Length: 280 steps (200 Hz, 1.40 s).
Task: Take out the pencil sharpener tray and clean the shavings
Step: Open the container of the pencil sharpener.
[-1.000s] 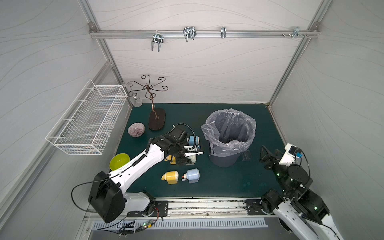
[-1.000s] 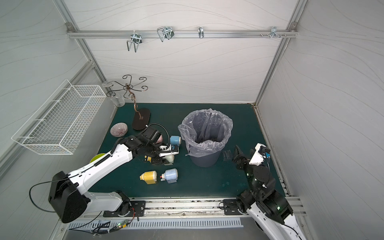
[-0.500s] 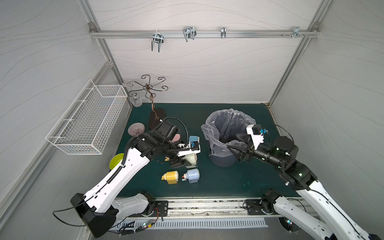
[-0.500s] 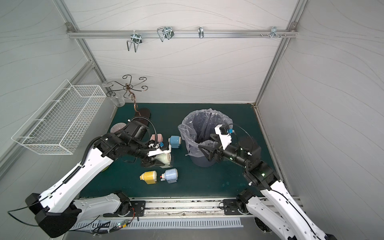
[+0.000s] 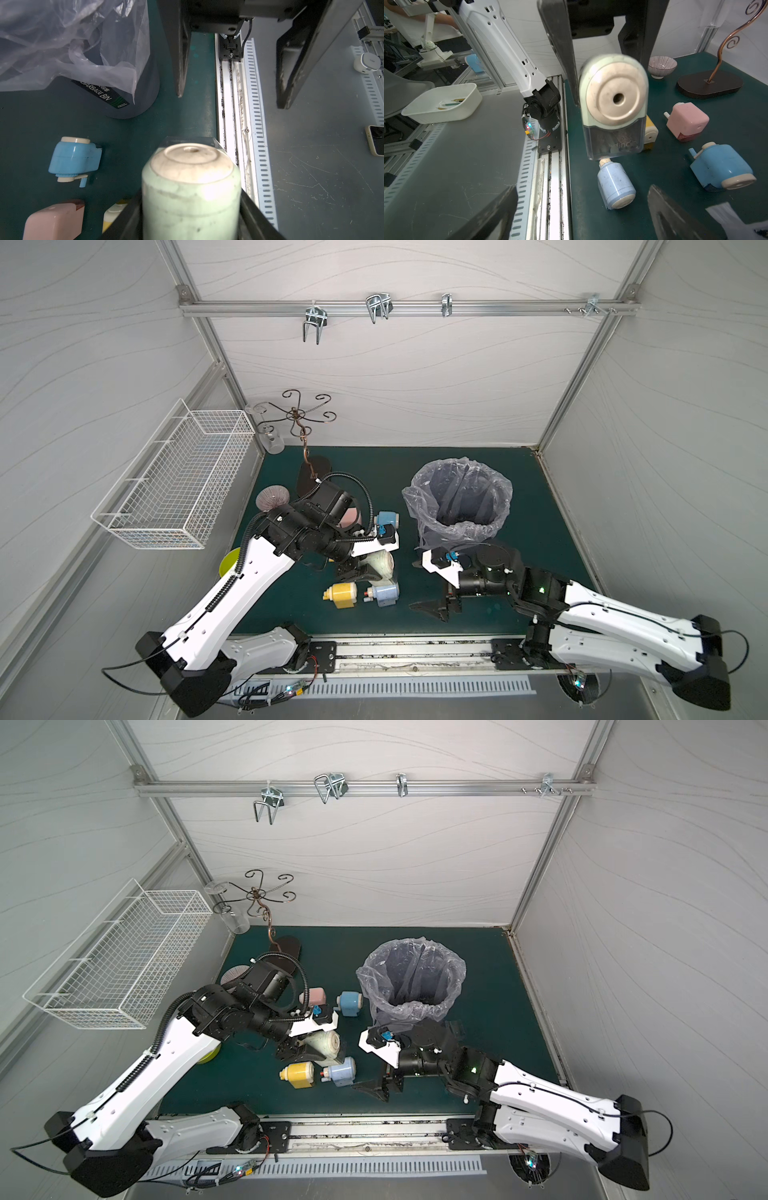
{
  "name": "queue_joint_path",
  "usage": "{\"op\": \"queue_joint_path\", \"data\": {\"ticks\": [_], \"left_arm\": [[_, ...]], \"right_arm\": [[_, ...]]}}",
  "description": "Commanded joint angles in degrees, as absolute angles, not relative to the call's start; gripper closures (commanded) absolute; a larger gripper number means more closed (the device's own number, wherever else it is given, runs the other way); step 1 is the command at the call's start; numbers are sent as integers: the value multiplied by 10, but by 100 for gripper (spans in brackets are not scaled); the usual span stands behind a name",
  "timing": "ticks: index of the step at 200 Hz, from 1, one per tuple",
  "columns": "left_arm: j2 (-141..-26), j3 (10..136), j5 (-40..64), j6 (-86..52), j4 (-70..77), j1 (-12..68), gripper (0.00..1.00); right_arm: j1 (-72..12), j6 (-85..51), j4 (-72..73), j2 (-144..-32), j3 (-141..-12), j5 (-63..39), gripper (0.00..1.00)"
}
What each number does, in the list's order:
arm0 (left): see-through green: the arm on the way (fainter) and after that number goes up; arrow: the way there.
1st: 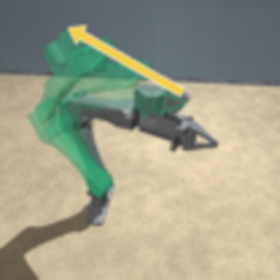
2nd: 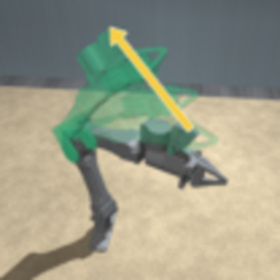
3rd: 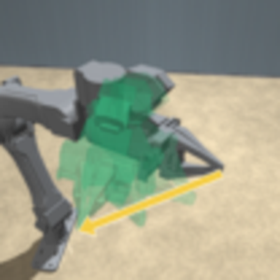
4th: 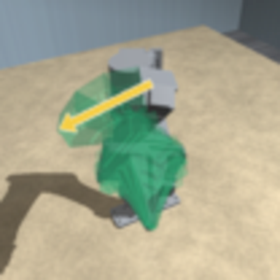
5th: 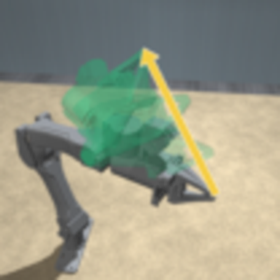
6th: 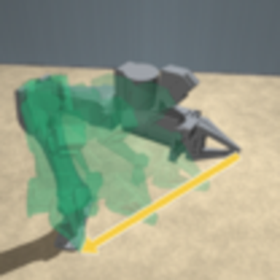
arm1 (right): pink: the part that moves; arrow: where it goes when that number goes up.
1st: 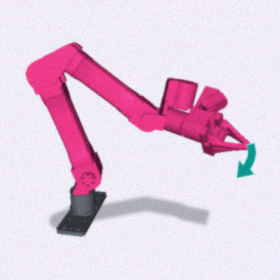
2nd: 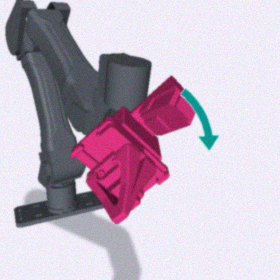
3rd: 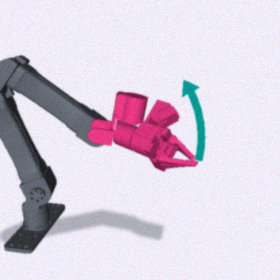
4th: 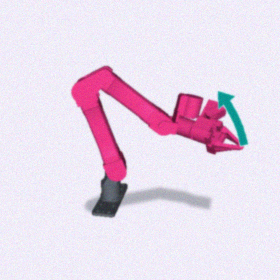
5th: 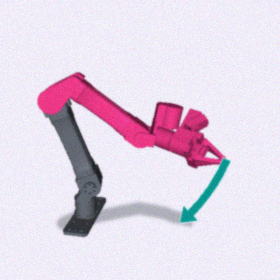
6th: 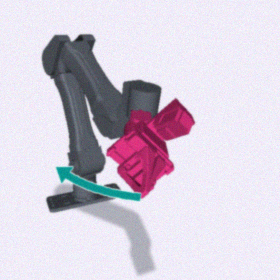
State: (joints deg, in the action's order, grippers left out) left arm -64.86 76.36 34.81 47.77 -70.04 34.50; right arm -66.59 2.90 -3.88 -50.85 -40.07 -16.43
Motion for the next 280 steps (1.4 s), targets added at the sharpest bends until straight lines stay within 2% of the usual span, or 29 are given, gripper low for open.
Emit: {"op": "queue_joint_path", "data": {"ticks": [1, 90, 193, 234, 280], "left_arm": [[-632, 784, 384, 479, -704, 344, 100], [-623, 777, 405, 474, -706, 357, 100], [-613, 759, 400, 468, -697, 366, 100], [-611, 754, 396, 467, -693, 368, 100], [-608, 751, 396, 464, -686, 369, 100]], "right_arm": [[-674, 39, 28, -519, -404, -140, 1], [-679, 28, 98, -579, -416, -147, 5], [-679, 21, 120, -589, -410, -148, 21], [-679, 18, 116, -592, -408, -144, 22], [-679, 9, 108, -602, -415, -147, 39]]}}
